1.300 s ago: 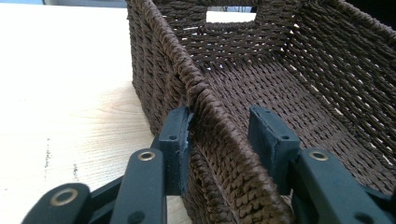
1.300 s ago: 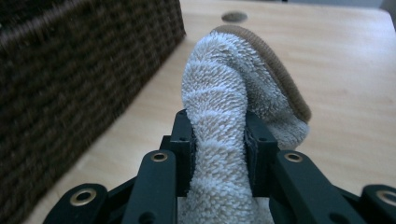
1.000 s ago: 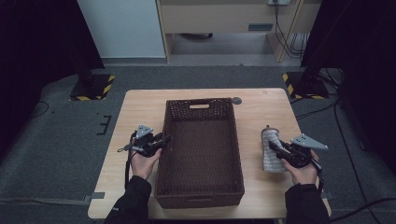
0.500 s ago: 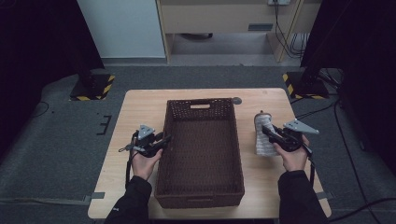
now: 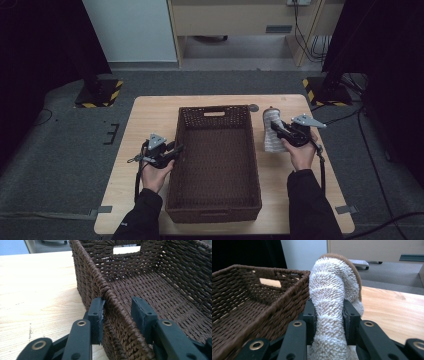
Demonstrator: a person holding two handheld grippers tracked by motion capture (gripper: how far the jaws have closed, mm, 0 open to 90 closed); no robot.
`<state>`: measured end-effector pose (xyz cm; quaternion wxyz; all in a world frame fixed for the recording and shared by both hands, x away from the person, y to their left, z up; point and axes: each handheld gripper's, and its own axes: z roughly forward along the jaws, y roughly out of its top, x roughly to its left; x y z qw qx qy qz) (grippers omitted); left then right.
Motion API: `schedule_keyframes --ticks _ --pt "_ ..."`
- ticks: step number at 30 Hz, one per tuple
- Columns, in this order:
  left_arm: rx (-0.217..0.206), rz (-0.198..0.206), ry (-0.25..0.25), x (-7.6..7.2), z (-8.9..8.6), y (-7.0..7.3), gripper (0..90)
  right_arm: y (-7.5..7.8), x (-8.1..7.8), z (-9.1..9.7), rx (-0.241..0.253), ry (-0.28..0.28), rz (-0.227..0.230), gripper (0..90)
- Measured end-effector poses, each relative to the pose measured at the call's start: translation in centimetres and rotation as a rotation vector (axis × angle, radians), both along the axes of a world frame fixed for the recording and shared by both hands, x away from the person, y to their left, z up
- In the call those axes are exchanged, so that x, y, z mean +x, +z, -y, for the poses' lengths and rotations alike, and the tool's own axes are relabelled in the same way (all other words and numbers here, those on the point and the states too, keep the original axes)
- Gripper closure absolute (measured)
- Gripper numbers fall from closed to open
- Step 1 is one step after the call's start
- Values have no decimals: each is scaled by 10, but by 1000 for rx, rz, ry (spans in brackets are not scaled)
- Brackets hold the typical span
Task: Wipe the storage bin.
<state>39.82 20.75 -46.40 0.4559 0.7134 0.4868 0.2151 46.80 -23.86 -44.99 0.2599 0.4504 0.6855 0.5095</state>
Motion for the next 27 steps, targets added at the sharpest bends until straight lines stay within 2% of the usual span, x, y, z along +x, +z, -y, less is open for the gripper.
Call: schedule_keyframes --ticks 7,10,13,15,18,20,22,24,26,27 --pt "7 9 -11 0 0 0 603 -3 22 -21 2 25 19 709" --pt "5 9 -12 1 0 0 602 -7 32 -28 -15 23 14 714" --pt "4 9 -12 1 0 0 602 -16 39 -38 -35 59 4 723" --pt "4 9 -14 1 -1 0 601 -24 41 -42 -55 88 -15 728" --pt "4 10 -15 1 -1 -1 599 -41 44 -46 -129 119 -71 730" --pt "4 10 -14 0 -1 0 599 -53 45 -50 -149 140 -110 731" --pt "5 12 -14 0 0 -1 599 -63 45 -49 -117 130 -143 732" --pt "5 12 -15 0 0 -1 598 -67 45 -47 -112 119 -169 731" --pt "7 13 -18 1 0 -1 596 -60 45 -46 -93 107 -156 731" --pt "7 14 -18 1 0 -1 595 -55 45 -45 -63 98 -138 732"
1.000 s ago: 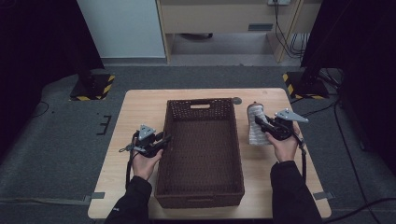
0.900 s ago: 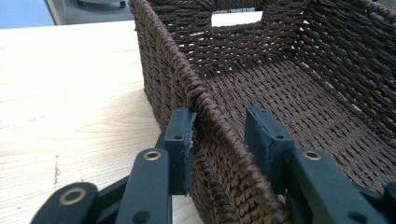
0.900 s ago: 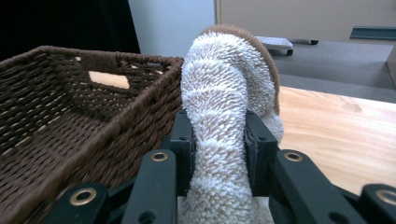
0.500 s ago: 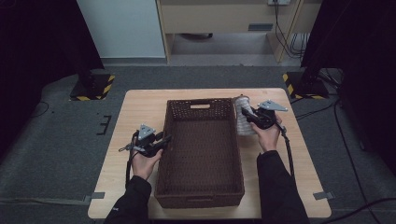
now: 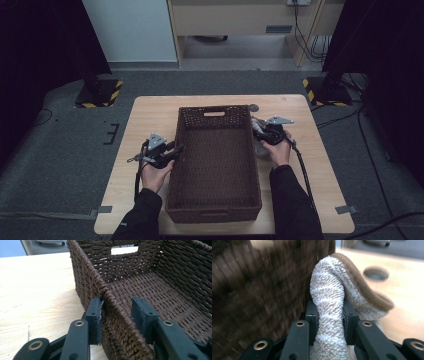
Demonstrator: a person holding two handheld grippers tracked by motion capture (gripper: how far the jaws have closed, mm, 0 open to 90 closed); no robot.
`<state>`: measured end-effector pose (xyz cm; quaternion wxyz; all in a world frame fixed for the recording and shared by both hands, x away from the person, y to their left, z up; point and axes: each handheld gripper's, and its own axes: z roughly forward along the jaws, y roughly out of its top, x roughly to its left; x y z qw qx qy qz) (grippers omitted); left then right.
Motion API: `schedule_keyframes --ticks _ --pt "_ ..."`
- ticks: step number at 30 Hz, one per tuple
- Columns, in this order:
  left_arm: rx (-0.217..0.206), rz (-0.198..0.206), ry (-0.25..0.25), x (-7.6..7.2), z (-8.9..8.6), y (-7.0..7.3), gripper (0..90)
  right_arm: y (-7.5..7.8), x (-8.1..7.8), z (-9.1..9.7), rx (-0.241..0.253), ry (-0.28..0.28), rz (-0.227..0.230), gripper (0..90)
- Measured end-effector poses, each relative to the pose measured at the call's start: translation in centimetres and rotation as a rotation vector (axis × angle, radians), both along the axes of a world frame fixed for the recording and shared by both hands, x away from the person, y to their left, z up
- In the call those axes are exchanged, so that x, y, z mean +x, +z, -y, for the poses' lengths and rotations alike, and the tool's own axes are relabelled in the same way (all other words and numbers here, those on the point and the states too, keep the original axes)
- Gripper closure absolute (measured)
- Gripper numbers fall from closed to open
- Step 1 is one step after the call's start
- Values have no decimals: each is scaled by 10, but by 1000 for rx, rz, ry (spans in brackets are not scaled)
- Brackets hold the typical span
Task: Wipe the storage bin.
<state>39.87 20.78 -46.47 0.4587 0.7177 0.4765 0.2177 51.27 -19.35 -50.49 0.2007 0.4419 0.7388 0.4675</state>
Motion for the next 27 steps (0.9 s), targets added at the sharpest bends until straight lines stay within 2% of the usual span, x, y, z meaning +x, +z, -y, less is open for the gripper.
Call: schedule_keyframes --ticks 5,7,8,10,15,17,18,20,22,23,27 --pt "3 3 -4 0 0 0 591 29 0 7 136 -53 135 732" --pt "5 5 -7 0 0 0 588 34 2 5 133 -44 150 732" --pt "6 5 -7 0 0 0 587 34 3 4 133 -41 144 732" --pt "12 8 -10 0 0 0 587 29 7 0 93 -25 120 733" --pt "17 12 -14 0 0 0 582 6 11 -5 36 -14 33 733" --pt "19 13 -15 0 0 0 580 -4 10 -5 -16 -7 -5 733" --pt "21 14 -16 -1 0 0 578 -9 9 -6 -22 -13 -14 733" --pt "23 16 -17 -1 0 0 575 -13 6 -4 -3 -19 -28 732" --pt "25 16 -18 -1 0 0 573 -7 4 -3 -12 -17 -27 731" --pt "26 17 -18 -1 0 0 573 -1 3 -2 -3 -17 -11 731" --pt "30 19 -19 -1 0 0 573 29 -7 10 91 -31 72 732"
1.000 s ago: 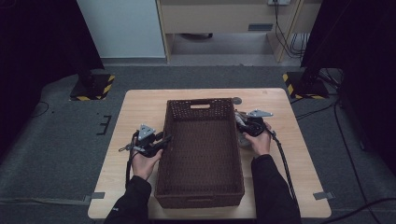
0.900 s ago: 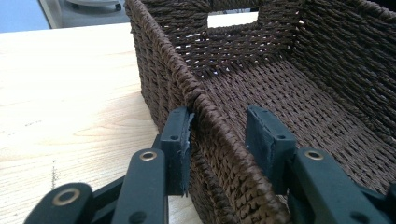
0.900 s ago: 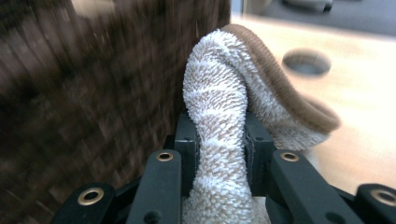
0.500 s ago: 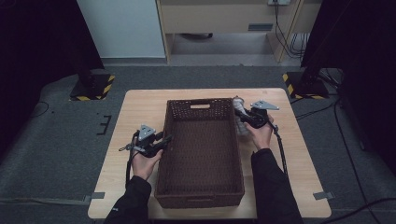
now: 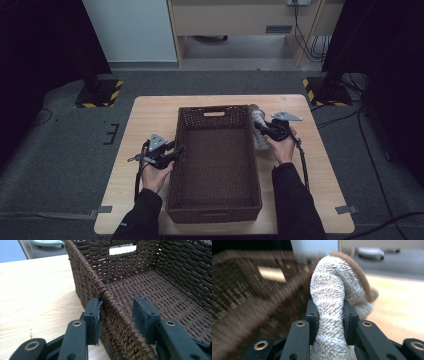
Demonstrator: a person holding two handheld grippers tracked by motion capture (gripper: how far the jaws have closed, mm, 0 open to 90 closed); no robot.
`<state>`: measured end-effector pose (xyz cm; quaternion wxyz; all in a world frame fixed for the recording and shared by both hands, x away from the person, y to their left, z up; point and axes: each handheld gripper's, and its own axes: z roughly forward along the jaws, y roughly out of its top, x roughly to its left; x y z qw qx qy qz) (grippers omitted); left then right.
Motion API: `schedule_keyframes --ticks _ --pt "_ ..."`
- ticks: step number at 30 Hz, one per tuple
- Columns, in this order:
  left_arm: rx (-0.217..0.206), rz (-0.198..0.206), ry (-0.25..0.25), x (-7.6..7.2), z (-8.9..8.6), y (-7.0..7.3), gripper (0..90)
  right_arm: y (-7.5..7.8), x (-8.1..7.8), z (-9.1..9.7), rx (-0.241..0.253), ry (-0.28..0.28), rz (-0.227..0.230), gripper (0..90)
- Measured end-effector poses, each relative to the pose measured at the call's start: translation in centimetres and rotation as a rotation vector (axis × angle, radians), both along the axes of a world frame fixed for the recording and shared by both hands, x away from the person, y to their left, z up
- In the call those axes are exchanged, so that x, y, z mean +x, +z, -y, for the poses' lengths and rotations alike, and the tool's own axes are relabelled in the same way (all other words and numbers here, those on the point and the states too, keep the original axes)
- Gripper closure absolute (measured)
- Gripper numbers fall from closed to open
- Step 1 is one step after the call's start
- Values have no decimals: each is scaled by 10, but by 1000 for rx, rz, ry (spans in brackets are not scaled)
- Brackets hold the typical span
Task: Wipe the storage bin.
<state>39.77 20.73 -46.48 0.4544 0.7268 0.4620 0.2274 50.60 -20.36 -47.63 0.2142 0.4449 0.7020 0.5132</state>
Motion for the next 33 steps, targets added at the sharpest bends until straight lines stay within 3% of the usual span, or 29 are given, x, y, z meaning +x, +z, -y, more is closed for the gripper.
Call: schedule_keyframes --ticks 3,6,11,15,18,20,22,27,30,33 --pt "-4 -1 0 0 0 0 573 18 -10 2 23 36 49 732" --pt "-6 -1 1 0 0 0 572 19 -18 -3 -14 79 55 732" --pt "-7 -2 1 0 0 0 572 -4 -21 -7 -62 99 3 732" --pt "-3 2 -1 0 0 0 571 -31 -21 -9 -133 97 -82 732" --pt "-1 3 -1 0 0 0 571 -42 -22 -10 -116 89 -101 731" --pt "0 4 -1 0 0 0 570 -37 -23 -10 -134 88 -104 730" --pt "2 5 -1 0 0 0 570 -26 -26 -7 -120 86 -79 731" --pt "4 4 0 -1 1 0 569 13 -38 4 8 91 19 733" --pt "3 4 0 -1 1 0 570 23 -45 3 -7 110 42 733" --pt "3 4 0 -1 1 0 570 16 -46 0 -37 121 20 733"
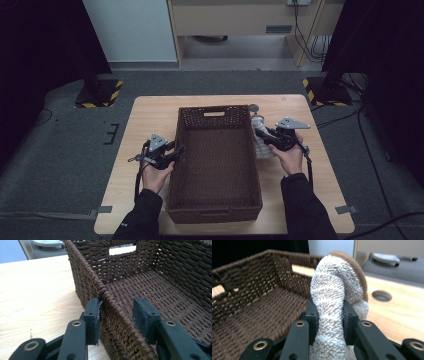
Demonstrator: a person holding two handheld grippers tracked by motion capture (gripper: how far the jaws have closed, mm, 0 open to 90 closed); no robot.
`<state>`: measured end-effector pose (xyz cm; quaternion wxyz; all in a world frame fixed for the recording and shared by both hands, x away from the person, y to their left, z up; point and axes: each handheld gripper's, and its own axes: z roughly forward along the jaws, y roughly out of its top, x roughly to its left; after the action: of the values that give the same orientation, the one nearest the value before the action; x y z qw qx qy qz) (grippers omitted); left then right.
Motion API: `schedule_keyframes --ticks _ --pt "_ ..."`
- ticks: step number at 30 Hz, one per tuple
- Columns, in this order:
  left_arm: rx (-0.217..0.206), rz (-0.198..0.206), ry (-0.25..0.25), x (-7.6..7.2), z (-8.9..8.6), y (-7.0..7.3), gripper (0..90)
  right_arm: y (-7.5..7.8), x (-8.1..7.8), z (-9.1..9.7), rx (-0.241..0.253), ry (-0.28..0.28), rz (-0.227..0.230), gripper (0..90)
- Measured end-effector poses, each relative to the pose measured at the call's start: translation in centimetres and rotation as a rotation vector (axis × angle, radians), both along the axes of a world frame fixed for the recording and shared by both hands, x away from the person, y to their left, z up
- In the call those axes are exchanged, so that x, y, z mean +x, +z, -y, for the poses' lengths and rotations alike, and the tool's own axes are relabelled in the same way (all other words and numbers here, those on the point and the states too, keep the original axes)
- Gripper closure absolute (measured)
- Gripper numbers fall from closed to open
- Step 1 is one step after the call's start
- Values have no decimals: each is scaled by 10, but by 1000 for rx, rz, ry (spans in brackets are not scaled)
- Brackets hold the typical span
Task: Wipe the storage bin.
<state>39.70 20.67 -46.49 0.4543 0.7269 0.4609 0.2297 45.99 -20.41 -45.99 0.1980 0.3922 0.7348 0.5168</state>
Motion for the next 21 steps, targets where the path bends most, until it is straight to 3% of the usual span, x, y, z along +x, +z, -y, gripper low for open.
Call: schedule_keyframes --ticks 8,10,14,17,21 --pt "-4 -1 0 0 0 0 569 -46 4 -8 -100 -7 -113 731" --pt "-7 -4 0 0 0 0 569 -54 3 -9 -95 -11 -125 731" --pt "-7 -4 1 0 0 0 569 -40 1 -5 -101 -6 -104 731" --pt "-8 -5 3 0 0 0 570 -19 -5 1 -28 -4 -48 731" --pt "-7 -5 4 0 0 0 570 2 -16 5 11 18 5 732"
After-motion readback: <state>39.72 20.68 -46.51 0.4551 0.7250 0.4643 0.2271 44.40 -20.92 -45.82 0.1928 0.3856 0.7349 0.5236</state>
